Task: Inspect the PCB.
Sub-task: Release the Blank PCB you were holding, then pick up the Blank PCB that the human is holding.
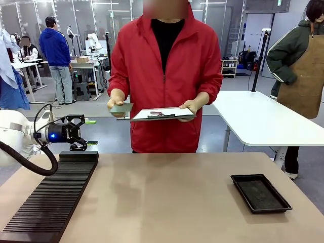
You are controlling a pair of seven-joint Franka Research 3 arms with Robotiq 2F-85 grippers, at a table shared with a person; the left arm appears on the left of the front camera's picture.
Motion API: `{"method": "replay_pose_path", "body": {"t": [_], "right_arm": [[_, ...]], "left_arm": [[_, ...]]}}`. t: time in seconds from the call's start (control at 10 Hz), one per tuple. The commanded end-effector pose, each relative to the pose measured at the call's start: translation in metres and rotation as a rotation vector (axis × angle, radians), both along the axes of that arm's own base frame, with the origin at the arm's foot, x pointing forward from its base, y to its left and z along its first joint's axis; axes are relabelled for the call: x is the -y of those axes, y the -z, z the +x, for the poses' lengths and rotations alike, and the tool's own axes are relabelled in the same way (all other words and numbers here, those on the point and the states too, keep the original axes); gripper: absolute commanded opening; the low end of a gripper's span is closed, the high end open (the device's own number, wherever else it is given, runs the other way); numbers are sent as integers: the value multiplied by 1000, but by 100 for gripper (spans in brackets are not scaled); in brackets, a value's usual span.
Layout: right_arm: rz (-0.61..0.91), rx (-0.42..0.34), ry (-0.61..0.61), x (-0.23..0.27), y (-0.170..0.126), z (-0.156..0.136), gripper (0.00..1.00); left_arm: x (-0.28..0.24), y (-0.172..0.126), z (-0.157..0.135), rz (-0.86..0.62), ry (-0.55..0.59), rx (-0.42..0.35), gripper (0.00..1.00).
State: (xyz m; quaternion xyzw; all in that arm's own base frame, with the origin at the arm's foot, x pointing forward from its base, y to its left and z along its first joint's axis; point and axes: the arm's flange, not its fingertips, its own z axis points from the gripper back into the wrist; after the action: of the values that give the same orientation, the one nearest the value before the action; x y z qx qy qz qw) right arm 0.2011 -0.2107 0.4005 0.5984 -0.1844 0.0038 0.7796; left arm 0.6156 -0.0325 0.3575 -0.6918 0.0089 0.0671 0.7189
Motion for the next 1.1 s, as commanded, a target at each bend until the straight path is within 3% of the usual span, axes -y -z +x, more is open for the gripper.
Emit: {"method": "replay_pose_path", "body": {"t": [0.0, 0.1, 1.0], "right_arm": [[5, 10, 1, 0, -2, -1, 100], [5, 10, 1, 0, -2, -1, 100], [5, 10, 1, 0, -2, -1, 100]], "left_arm": [[-3, 1, -1, -5, 2, -2, 100], [-4, 0, -3, 24, 36, 22, 100], [-1, 0, 0, 0, -1, 0, 100]]}}
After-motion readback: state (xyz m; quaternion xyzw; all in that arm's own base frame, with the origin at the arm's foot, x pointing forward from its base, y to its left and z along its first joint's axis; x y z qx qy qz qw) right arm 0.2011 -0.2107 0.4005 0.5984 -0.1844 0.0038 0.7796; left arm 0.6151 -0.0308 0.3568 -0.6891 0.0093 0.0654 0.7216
